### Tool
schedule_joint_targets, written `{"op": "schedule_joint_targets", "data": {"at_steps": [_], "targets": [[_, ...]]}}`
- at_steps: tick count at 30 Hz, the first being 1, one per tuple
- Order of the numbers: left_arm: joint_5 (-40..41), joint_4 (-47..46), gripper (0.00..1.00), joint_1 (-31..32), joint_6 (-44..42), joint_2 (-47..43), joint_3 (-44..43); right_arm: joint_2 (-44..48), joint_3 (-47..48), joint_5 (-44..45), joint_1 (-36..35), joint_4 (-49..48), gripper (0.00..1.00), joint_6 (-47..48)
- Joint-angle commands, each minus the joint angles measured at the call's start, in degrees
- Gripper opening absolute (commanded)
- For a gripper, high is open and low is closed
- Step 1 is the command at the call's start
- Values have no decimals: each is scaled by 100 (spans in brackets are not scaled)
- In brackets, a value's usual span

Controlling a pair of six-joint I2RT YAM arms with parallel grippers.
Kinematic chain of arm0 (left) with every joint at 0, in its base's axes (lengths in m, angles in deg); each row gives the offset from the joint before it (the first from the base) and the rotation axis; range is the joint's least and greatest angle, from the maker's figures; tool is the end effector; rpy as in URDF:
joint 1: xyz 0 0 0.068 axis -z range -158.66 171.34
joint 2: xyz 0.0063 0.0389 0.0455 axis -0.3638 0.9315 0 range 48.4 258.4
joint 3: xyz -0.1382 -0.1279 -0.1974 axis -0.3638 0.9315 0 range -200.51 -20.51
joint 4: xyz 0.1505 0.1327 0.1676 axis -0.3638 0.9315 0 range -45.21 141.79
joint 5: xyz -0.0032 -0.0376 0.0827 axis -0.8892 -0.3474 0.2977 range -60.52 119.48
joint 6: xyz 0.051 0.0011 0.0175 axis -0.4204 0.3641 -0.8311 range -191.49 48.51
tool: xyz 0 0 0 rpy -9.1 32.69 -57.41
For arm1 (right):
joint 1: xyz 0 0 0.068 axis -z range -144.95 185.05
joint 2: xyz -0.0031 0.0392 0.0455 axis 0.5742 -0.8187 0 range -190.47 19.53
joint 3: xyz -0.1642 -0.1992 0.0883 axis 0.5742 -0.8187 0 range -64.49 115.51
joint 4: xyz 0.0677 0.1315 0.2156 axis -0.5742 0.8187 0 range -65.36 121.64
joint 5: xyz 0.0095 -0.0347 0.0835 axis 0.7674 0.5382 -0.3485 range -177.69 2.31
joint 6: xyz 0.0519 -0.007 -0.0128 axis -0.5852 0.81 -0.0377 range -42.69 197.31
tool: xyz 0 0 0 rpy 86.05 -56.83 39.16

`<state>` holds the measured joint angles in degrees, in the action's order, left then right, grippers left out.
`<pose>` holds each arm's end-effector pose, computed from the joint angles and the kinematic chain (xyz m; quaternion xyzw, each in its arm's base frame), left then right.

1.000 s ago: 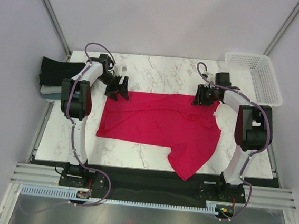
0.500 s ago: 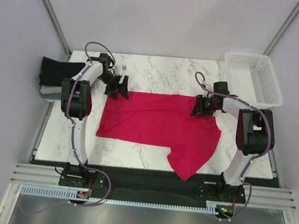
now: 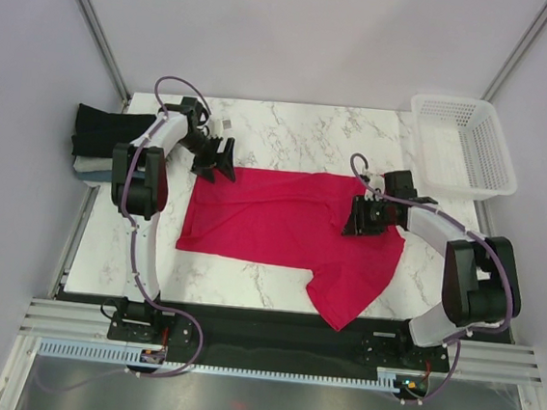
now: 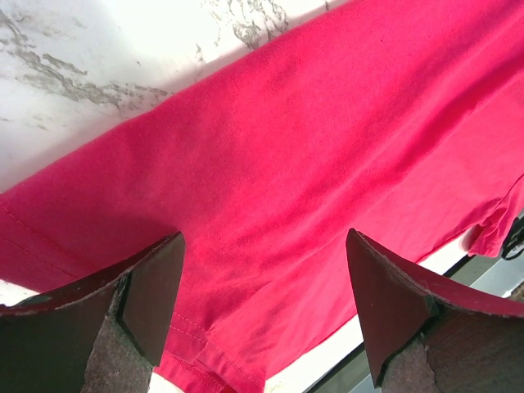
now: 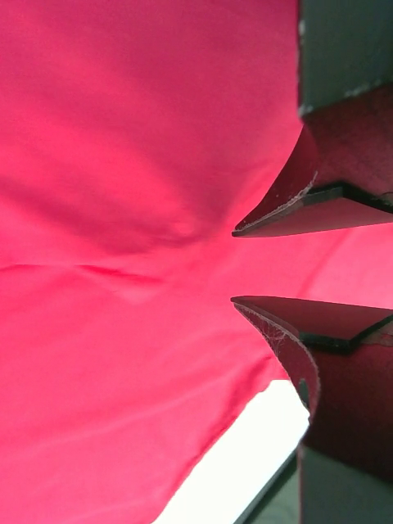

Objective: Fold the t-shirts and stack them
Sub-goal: Fold the tshirt

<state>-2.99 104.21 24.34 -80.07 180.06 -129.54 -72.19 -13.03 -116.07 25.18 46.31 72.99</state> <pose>0.4574 -0.0431 0.1688 0.1161 0.9510 -0.2753 0.0800 0.2959 0.0686 0.1719 -0.1049 0.9366 0.2649 0.2040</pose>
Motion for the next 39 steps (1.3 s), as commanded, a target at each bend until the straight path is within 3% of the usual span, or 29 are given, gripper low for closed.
{"op": "schedule_joint_targets", "data": {"at_steps": [1,3,6,15,29,39], "targets": [[-14,-71,87,-54,164,-149,-241,392,-251,-36,142,-23,43,-157],[82,-106,88,-54,137,-201,-302,410,-137,51,318,-49,43,-148],[126,-185,99,-54,128,-351,-347,191,354,192,626,-137,44,-78],[452,-194,100,-63,93,-45,-574,-1066,1866,421,899,-207,47,142],[882,-150,100,16,120,791,-1085,-2807,3238,781,908,-295,50,89],[1515,-422,99,235,-188,1643,-2507,-3852,4520,1159,899,-295,52,274]]}}
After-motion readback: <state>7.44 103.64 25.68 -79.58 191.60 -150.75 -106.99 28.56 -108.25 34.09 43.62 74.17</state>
